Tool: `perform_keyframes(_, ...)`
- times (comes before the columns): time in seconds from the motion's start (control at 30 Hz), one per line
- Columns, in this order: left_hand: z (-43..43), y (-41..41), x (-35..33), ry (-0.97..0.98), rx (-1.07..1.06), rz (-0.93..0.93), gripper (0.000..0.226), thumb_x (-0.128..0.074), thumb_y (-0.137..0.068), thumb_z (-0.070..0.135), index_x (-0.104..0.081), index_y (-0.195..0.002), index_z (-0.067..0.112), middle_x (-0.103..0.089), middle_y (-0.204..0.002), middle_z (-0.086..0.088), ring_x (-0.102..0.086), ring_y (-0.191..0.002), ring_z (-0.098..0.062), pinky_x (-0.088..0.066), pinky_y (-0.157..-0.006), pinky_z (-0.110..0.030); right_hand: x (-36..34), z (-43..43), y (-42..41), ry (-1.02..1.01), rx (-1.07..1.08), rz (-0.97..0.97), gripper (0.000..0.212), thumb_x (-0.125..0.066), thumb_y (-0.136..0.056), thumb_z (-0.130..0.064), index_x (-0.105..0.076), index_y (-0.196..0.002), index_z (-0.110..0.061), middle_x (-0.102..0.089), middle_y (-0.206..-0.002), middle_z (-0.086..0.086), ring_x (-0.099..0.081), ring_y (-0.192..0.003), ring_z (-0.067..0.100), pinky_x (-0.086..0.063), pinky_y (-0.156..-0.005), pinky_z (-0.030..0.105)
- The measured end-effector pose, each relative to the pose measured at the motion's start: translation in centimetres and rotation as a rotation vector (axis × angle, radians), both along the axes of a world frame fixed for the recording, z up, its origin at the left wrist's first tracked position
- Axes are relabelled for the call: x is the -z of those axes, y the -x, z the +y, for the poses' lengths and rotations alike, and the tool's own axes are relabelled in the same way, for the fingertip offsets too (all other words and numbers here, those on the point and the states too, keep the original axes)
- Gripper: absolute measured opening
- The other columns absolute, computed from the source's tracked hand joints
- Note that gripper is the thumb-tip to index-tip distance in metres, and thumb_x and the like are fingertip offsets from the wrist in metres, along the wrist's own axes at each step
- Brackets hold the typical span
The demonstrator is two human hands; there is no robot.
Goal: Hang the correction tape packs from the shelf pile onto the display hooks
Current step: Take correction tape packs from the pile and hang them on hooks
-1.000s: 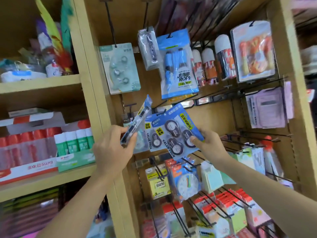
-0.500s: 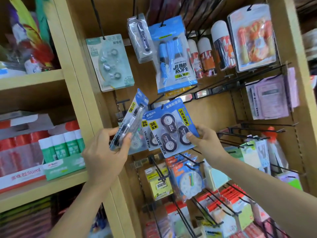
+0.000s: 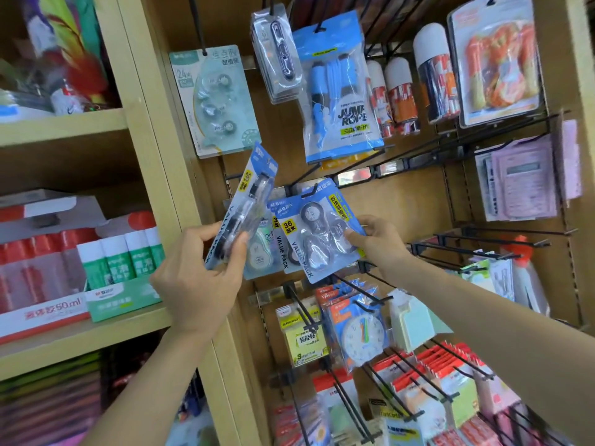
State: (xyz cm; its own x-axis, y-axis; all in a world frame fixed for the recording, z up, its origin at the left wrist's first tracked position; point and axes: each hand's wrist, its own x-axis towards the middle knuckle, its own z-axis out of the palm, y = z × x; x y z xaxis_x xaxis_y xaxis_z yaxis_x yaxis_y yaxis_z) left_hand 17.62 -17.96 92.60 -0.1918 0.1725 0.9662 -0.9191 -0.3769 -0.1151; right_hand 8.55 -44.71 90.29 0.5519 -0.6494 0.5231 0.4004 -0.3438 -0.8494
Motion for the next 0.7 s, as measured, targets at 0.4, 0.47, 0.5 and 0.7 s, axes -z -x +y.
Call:
perform_keyframes(0.4,0.1,0.0,0.0,-0.006,0.088,0.094,0.032,-0.077,-0.088,0.035,-0.067,-0.098,0.007,-0.073,-0.084,-0.005,-0.060,-0.065,-0.015,-0.040,-0.061,-0.020,-1.8,-1.6,-3.2,0.061,0.241,0.306,0.029,-0.072,-0.089,-0.027,-0.062,-0.111,-0.013,-0.068,-0.115,0.014,-0.064,-0.090,0.026,-0.055,-0.081,0.041)
perform_keyframes(0.47,0.1,0.0,-0.1,-0.003,0.103,0.104,0.034,-0.077,-0.087,0.037,-0.067,-0.099,0.006,-0.072,-0.085,-0.003,-0.061,-0.066,-0.015,-0.042,-0.060,-0.022,-1.4,-0.4,-2.4,0.119,0.360,0.223,0.047,-0.075,-0.086,-0.028,-0.058,-0.127,-0.013,-0.061,-0.121,0.009,-0.061,-0.101,0.025,-0.053,-0.085,0.039)
perform_keyframes(0.5,0.1,0.0,0.0,-0.006,0.106,0.103,0.035,-0.077,-0.087,0.037,-0.068,-0.100,0.006,-0.072,-0.086,-0.002,-0.061,-0.067,-0.014,-0.043,-0.060,-0.022,-1.2,0.5,-1.9,0.112,0.346,0.129,0.047,-0.077,-0.085,-0.027,-0.059,-0.126,-0.013,-0.060,-0.119,0.006,-0.060,-0.100,0.023,-0.053,-0.082,0.035)
perform_keyframes(0.7,0.2,0.0,-0.1,-0.044,0.151,0.103,0.036,-0.079,-0.086,0.035,-0.069,-0.106,0.008,-0.065,-0.094,0.012,-0.063,-0.074,-0.008,-0.047,-0.066,-0.021,-1.7,7.9,0.2,0.043,-0.239,-0.089,0.043,-0.077,-0.085,-0.029,-0.061,-0.124,-0.020,-0.069,-0.116,-0.003,-0.065,-0.100,0.010,-0.049,-0.080,0.023)
